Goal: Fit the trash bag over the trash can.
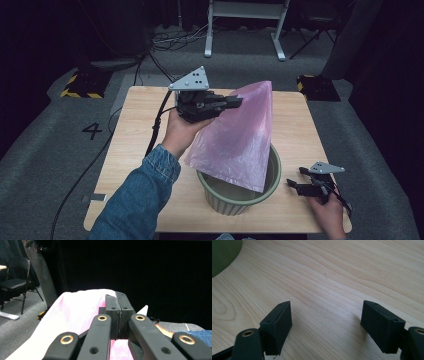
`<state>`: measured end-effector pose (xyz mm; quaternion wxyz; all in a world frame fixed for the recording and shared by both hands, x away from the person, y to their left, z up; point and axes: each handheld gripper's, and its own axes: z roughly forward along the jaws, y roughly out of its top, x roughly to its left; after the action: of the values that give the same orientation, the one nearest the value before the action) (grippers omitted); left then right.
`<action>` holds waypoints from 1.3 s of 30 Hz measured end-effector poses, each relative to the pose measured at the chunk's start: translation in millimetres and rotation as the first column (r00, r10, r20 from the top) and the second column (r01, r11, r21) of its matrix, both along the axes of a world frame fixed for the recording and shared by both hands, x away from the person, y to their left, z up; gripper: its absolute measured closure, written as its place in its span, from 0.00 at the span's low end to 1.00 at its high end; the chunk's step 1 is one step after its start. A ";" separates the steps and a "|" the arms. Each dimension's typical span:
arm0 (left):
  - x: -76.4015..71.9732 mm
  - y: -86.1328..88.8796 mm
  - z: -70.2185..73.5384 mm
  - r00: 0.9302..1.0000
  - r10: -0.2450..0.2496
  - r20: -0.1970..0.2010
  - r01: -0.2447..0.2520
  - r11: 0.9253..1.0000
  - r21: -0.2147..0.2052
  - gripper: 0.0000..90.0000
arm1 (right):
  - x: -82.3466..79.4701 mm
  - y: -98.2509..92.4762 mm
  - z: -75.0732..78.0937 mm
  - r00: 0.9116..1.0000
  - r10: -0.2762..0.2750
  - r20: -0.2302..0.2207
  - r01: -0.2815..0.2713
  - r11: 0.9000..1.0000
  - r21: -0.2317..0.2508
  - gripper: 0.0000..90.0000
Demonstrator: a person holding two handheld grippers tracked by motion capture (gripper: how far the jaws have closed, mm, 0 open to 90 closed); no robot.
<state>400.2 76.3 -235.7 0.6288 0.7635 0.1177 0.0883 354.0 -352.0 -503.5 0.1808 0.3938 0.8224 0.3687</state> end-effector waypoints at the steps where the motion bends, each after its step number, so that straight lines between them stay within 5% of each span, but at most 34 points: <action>1: -0.6 -1.9 -0.7 1.000 0.002 0.003 -0.002 1.000 0.009 0.99 | 0.0 0.0 0.0 1.000 0.000 0.000 0.000 1.000 0.000 0.27; 19: -16.4 -7.8 -34.4 0.999 -0.028 -0.040 0.031 0.998 0.057 0.99 | 0.0 0.1 -0.1 1.000 0.002 -0.001 -0.002 1.000 0.000 0.27; 26: -32.3 -5.8 -44.5 0.998 -0.053 -0.036 0.056 0.994 0.093 0.99 | 0.0 0.1 -0.1 1.000 0.002 -0.001 -0.002 1.000 0.000 0.27; 39: -49.3 4.3 -64.5 0.993 -0.073 -0.093 0.088 0.983 0.163 0.99 | 0.2 0.0 0.0 1.000 0.002 -0.001 -0.002 1.000 0.000 0.27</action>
<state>350.8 80.5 -300.1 0.5600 0.8207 0.1060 0.0394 354.2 -352.0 -503.5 0.1802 0.3929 0.8230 0.3686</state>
